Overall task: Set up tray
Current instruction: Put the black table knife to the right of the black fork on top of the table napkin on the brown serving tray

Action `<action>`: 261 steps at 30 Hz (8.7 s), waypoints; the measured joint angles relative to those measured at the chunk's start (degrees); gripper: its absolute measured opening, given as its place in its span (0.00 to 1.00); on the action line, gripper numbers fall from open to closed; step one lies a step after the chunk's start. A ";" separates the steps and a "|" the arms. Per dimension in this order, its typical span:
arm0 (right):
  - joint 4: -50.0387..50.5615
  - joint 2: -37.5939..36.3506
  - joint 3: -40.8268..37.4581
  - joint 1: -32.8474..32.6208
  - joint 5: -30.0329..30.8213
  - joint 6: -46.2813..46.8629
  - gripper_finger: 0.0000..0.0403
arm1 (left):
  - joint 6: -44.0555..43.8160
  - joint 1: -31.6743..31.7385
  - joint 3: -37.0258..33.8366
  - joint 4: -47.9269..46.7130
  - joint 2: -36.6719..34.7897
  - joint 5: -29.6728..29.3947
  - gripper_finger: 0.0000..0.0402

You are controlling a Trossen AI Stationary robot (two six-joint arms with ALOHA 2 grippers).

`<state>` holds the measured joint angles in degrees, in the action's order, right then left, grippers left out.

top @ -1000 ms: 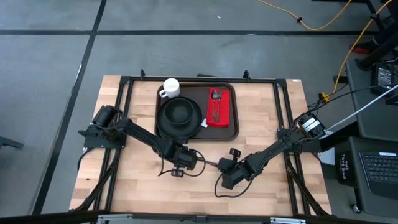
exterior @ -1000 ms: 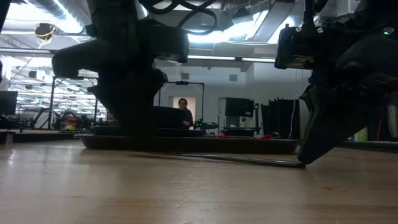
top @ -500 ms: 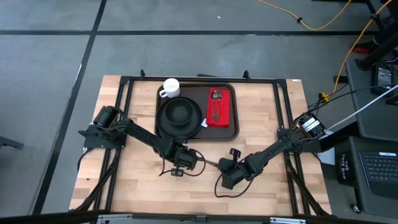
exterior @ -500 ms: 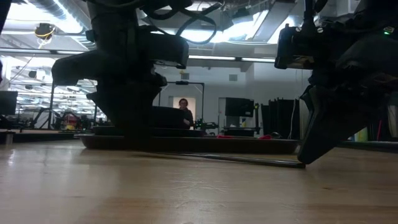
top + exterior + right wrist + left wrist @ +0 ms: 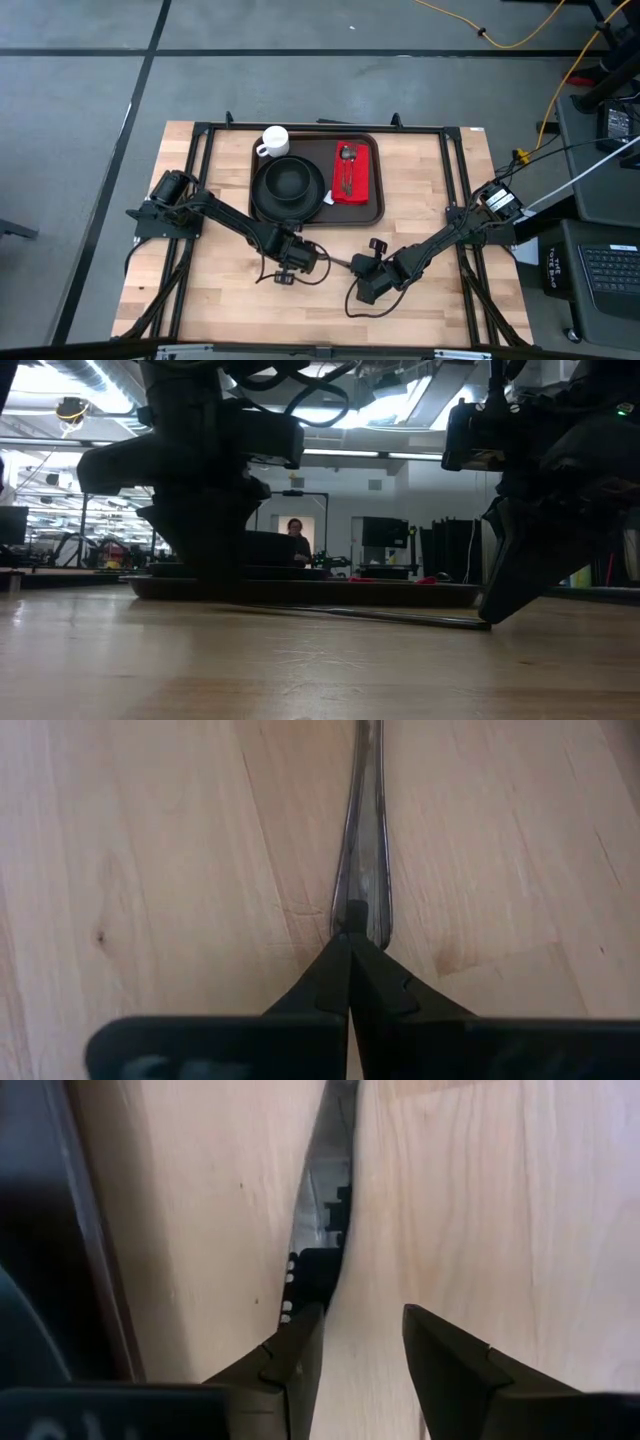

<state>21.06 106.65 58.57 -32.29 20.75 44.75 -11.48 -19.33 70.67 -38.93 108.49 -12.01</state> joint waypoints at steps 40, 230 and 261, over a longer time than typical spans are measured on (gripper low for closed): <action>0.01 0.02 0.00 0.04 0.01 -0.02 0.01 | -1.32 1.33 0.00 -0.85 -0.07 -0.34 0.55; -17.48 -3.23 -1.86 7.28 3.56 -24.06 0.49 | 9.24 6.58 8.74 -12.79 2.01 7.06 0.17; -15.91 -4.22 -1.81 5.92 5.10 -27.23 0.49 | 9.30 6.58 8.74 -12.75 1.95 7.14 0.17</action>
<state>5.14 102.43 56.75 -26.37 25.85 17.53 -2.17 -12.75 79.42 -51.68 110.43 -4.86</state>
